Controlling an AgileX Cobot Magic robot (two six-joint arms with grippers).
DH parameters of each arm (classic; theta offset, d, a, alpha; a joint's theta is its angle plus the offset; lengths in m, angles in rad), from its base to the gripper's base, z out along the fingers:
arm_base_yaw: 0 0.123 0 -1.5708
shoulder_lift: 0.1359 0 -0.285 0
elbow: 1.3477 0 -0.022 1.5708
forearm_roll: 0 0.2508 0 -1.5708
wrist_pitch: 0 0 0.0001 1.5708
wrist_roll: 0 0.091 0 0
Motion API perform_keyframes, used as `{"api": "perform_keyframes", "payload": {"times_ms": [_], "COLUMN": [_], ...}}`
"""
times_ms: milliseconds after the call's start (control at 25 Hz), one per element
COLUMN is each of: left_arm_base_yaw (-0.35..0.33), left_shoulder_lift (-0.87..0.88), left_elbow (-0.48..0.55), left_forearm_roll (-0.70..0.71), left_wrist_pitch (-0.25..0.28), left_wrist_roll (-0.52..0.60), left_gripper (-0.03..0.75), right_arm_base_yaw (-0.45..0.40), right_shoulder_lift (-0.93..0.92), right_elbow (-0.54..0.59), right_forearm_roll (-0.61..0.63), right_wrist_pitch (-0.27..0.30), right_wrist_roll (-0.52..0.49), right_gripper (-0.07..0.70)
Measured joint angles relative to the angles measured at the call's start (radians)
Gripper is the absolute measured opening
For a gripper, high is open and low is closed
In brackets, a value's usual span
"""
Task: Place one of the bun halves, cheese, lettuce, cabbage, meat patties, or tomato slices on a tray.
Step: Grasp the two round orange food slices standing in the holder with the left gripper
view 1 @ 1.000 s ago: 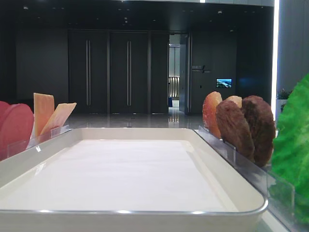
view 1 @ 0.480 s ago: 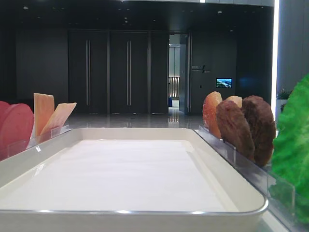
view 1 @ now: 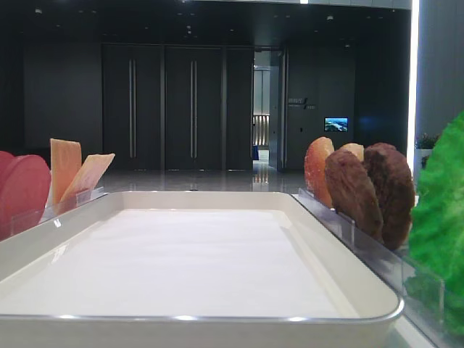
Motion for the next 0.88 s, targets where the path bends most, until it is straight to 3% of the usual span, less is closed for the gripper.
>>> {"api": "perform_keyframes", "payload": {"times_ms": [440,840,880], "left_arm_base_yaw": [-0.039,-0.279,-0.339], "left_shoulder_lift": [0.000,0.014,0.027], "left_elbow": [0.000,-0.001,-0.001], "left_forearm_roll": [-0.029,-0.020,-0.002], "left_wrist_pitch": [0.000,0.000,-0.001], "left_wrist_roll": [-0.033,-0.210,-0.267], "left_gripper": [0.599,0.599,0.599], "right_arm_base_yaw": [0.000,0.000,0.000], "right_shoulder_lift": [0.000,0.000,0.000], "right_elbow": [0.000,0.000,0.000], "right_forearm_roll": [0.000,0.000,0.000], "right_wrist_pitch": [0.000,0.000,0.000], "right_wrist_roll": [0.000,0.000,0.000], "right_gripper": [0.363,0.363,0.363]}}
